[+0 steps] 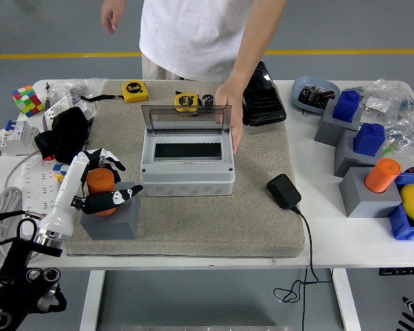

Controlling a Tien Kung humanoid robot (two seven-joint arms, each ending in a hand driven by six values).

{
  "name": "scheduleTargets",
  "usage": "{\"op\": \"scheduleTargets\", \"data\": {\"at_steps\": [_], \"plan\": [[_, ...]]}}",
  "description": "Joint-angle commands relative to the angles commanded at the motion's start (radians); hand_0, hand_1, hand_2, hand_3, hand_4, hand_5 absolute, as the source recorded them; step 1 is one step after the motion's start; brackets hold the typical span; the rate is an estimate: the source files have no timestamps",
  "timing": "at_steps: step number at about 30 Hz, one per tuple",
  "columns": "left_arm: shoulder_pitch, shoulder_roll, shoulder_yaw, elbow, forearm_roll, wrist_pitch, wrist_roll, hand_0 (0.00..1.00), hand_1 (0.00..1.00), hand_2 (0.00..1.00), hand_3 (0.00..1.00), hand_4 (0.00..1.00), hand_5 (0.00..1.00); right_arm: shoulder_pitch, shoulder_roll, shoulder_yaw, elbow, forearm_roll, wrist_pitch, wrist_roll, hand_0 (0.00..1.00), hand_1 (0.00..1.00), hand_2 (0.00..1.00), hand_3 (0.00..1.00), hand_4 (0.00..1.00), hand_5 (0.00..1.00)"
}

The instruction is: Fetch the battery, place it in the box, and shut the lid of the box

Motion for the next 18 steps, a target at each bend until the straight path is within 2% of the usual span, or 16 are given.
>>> {"op": "scheduleTargets", "data": {"at_steps": [7, 11, 15, 18], "plan": [[-0.019, 0.018, -0.008, -0.045, 0.03, 0.004, 0.0, 0.036, 0.07, 0.216, 0.337, 0.998, 0.002, -0.001, 0.002, -0.003, 0.0, 0.003, -0.002, 0.003, 0.625, 0.681, 0.658, 0.545, 0.914, 0.492], [-0.047, 0.032, -0.013, -0.076, 0.062, 0.005, 0.0, 0.035, 0.074, 0.218, 0.343, 0.998, 0.002, -0.002, 0.003, 0.0, 0.0, 0.003, -0.003, 0.003, 0.625, 0.681, 0.657, 0.544, 0.914, 0.491], [-0.105, 0.044, 0.0, -0.11, 0.129, 0.006, 0.001, 0.035, 0.074, 0.218, 0.343, 0.998, 0.002, -0.002, 0.004, 0.006, 0.0, 0.001, -0.004, 0.002, 0.625, 0.681, 0.657, 0.544, 0.914, 0.491], [-0.175, 0.046, 0.031, -0.117, 0.187, 0.017, 0.04, 0.034, 0.075, 0.218, 0.344, 0.993, 0.002, -0.002, 0.005, 0.006, 0.0, 0.0, -0.006, 0.002, 0.623, 0.681, 0.657, 0.544, 0.914, 0.491]]}}
